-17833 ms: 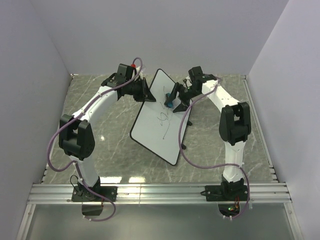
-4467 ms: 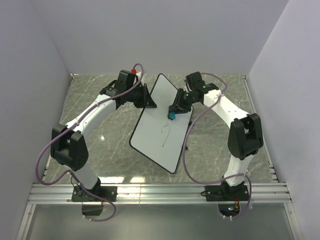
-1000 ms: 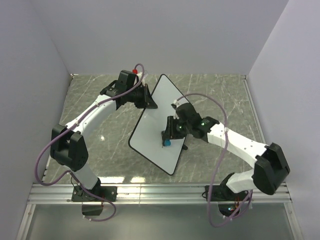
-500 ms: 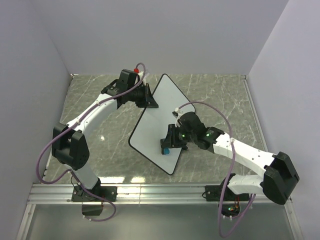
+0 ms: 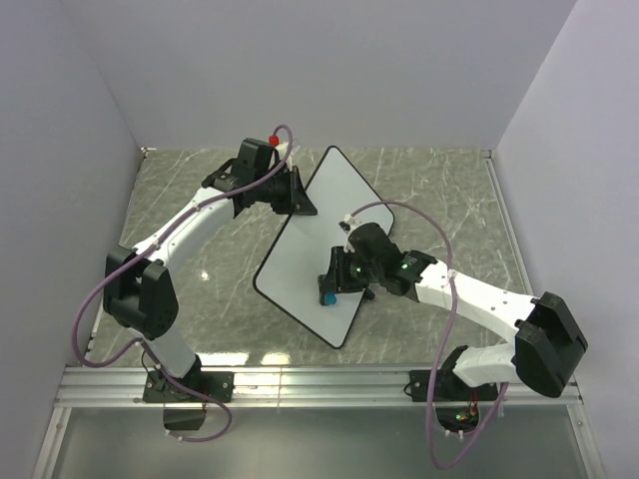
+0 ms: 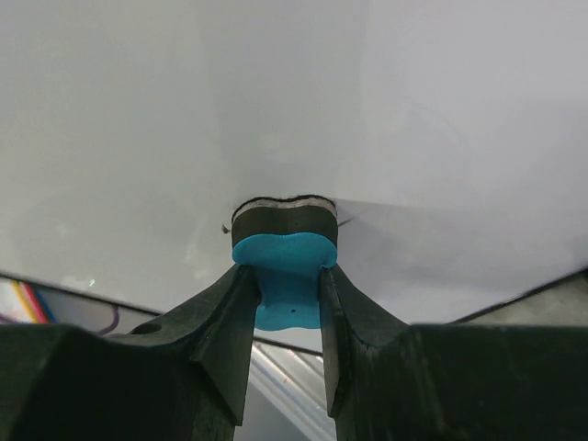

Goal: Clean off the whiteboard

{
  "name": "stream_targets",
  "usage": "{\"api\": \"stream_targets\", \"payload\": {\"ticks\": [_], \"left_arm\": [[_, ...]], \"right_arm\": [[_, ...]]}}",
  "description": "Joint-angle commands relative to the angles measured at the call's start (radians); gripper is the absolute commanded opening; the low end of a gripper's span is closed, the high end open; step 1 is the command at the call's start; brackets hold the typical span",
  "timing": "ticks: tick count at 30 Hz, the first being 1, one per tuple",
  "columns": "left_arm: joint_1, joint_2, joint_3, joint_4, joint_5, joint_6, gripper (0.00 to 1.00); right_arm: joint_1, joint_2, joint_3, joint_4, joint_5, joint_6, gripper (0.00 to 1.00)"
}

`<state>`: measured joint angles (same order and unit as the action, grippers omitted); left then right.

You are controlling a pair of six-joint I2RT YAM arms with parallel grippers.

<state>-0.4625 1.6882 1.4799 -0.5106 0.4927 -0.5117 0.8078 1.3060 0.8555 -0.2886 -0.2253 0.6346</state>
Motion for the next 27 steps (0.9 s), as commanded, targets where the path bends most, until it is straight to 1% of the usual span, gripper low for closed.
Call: {"api": "stream_targets", "payload": {"ticks": [1,2,5,6,8,9,12,17,23,27], "left_arm": [[-0.077,0.044,-0.084,-0.18,-0.157,0.165,0.0],[-0.077,0.041,-0.086,-0.18,-0.158,0.164,0.0],[-0.077,0.03,-0.093,-0.18,-0.16,0.162,0.0],[-0.077,0.027,-0.095,-0.18,-0.158,0.162,0.0],[-0.077,0.027,-0.096,-0.178,-0.157,0.16,0.0],[-0.077,0.027,-0.095,-0.181,-0.157,0.162,0.0],[-0.077,0.031,-0.089,-0.183,-0.154,0.16,0.0],[-0.077,0.036,-0.076,-0.186,-0.161,0.164,0.0],[-0.077,0.067,-0.03,-0.198,-0.172,0.156,0.0],[-0.077,0.097,0.028,-0.209,-0.166,0.145,0.0]], "right_arm": [[-0.045,0.035,0.022,-0.026,0.21,-0.016,0.0],[-0.071,0.036,0.022,-0.037,0.251,-0.009,0.0],[-0.12,0.039,0.019,-0.083,0.306,0.013,0.0],[-0.16,0.044,0.019,-0.093,0.341,0.019,0.0],[-0.2,0.047,0.016,-0.126,0.353,0.034,0.0],[-0.243,0.047,0.014,-0.132,0.356,0.036,0.0],[-0.286,0.033,0.028,-0.161,0.366,0.034,0.0],[-0.349,-0.033,0.071,-0.286,0.452,0.066,0.0],[-0.424,-0.045,0.063,-0.418,0.494,0.112,0.0],[-0.472,-0.005,0.03,-0.443,0.457,0.126,0.0]]}}
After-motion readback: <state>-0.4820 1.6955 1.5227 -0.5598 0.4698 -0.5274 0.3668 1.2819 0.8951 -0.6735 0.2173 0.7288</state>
